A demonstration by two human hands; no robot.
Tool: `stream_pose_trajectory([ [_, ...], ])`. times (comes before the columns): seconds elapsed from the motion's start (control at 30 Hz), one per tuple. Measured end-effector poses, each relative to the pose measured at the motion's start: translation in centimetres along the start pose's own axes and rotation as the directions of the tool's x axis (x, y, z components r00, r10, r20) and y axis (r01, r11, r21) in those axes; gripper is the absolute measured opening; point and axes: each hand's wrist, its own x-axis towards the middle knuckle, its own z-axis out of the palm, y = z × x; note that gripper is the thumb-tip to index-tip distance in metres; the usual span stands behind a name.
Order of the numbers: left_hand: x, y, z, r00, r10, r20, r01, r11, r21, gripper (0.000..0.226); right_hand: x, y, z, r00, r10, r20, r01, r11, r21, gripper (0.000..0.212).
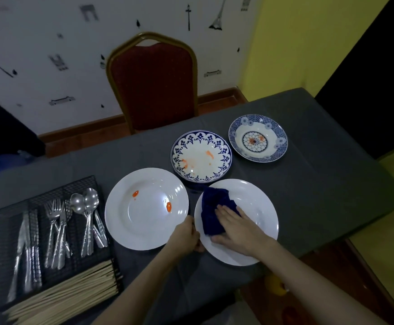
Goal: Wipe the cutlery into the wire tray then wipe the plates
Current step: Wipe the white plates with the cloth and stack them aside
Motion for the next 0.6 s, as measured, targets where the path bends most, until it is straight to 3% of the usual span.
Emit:
stream_pose_trajectory([
  [0.17,0.2,0.5,0.0,0.998,-0.054,-0.013,0.053,0.995,-0.084,0.019,0.5,0.9,-0.7,0.979,0.148,-0.143,-0.161,0.983,-0.087,0.057],
  [0.37,0.1,0.4,1.0,0.994,-0.066,-0.091,0.055,0.991,-0.119,0.015,-0.6,3.2,-1.5,0.972,0.111,-0.209,-0.155,0.966,-0.207,0.047],
  [0.6,-0.2,0.2,1.0,0.992,-0.085,-0.091,0.065,0.976,-0.207,0.011,-5.6,4.7,-2.8,0.998,0.002,0.061,0.018,0.948,-0.317,0.038],
])
